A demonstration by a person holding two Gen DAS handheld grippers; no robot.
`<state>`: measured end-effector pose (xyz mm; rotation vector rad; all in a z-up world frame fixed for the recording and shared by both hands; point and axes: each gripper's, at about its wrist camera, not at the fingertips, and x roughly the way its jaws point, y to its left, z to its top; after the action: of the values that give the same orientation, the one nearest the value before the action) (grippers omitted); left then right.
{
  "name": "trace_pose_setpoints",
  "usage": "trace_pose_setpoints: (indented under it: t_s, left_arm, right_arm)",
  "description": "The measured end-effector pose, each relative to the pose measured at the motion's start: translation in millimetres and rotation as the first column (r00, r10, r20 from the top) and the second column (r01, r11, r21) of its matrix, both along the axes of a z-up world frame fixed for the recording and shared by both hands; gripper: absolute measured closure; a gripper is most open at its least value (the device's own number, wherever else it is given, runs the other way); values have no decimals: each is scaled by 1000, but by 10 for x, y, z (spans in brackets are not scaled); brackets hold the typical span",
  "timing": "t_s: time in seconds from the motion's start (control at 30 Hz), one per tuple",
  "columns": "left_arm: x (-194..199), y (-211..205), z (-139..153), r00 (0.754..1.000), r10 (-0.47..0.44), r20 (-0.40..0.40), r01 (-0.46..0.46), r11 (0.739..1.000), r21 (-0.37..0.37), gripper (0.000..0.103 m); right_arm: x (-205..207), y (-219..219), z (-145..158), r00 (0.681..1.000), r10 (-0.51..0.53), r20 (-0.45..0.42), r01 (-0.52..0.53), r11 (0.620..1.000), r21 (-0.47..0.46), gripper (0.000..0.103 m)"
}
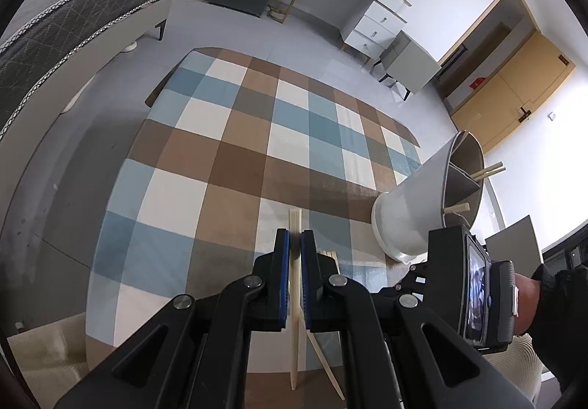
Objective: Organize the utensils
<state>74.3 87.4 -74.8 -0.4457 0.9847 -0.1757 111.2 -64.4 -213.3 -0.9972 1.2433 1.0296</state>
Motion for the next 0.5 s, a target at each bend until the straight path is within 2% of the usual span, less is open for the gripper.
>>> trace_pose_setpoints:
  t_s: [0.03, 0.1, 0.17, 0.27, 0.37, 0.43, 0.5]
  left_arm:
    - [12, 11, -8, 1000, 1, -2, -1, 1000, -6, 102]
    - [30, 26, -23, 1000, 3, -9, -3, 1000, -20, 102]
    - [34, 26, -17, 1000, 1, -8, -1, 1000, -19, 102]
    - [17, -5, 11, 1000, -9, 0, 9, 1000, -13, 102]
    - [-23, -52, 53, 1000, -17, 15, 17, 1000, 14, 102]
    - [-50, -74, 72, 1000, -22, 18, 22, 1000, 21, 102]
    - [-83, -105, 106, 999, -29, 28, 28, 999, 27, 102]
  right_arm:
    - [25, 10, -3, 1000, -12, -26, 12, 1000, -6, 75]
    - [-1, 29, 2, 1000, 3, -31, -4, 1000, -5, 91]
    - [-33, 58, -2, 1000, 7, -12, -7, 1000, 5, 98]
    - [-79, 27, 18, 999, -43, 9, 43, 998, 46, 98]
    - [-105, -39, 98, 990, -136, 29, 131, 983, 132, 98]
    - [-145, -102, 199, 976, -213, 47, 200, 960, 198, 98]
    - [-133, -205, 334, 948, -317, 36, 293, 908, 299, 98]
